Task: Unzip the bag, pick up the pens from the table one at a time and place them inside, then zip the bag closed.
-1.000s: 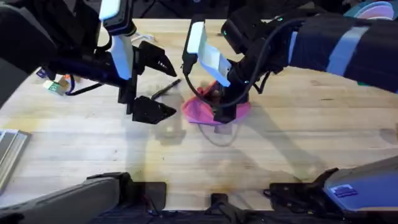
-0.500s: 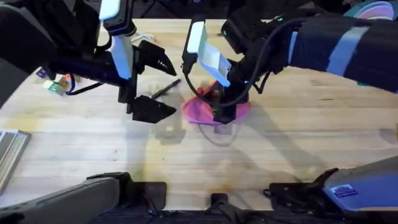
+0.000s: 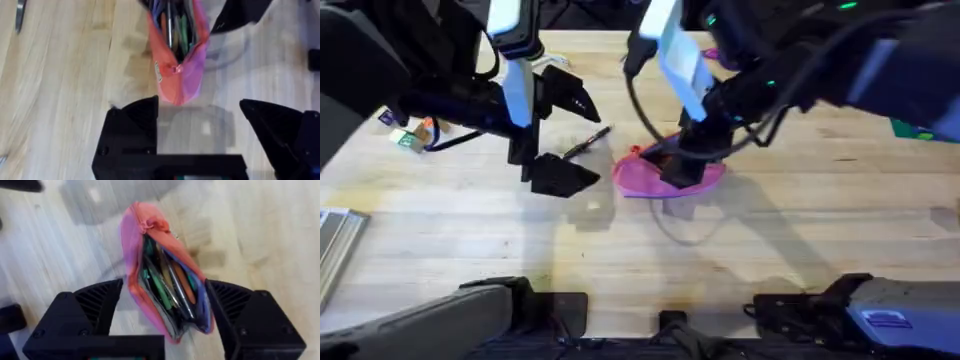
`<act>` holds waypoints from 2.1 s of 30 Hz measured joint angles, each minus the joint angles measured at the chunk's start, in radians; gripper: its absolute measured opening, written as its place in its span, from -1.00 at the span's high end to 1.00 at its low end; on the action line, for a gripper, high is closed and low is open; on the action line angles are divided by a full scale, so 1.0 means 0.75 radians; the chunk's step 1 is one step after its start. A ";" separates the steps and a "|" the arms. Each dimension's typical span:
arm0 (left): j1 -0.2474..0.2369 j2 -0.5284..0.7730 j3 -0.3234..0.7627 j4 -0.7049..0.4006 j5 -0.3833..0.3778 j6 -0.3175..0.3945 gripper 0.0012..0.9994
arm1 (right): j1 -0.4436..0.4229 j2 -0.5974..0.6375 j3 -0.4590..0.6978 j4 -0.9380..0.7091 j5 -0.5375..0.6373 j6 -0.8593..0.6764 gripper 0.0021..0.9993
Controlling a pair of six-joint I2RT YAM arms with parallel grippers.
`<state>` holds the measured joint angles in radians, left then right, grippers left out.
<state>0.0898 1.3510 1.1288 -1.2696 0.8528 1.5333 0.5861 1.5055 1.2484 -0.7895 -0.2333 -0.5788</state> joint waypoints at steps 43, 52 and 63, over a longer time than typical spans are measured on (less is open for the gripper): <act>-0.256 0.134 0.209 0.267 -0.815 -1.069 -0.99 | 0.000 -0.485 0.007 -0.006 0.176 0.184 -1.00; -0.256 0.257 0.209 0.283 -0.845 -1.112 -0.99 | 0.000 -0.485 0.007 -0.006 0.176 0.184 -1.00; -0.294 0.415 0.209 0.384 -0.971 -1.225 -0.99 | 0.000 -0.485 0.007 -0.006 0.176 0.184 -1.00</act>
<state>-0.1309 1.6621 1.2858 -0.9812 0.1247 0.6142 0.5861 1.1419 1.2537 -0.7937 -0.1009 -0.4404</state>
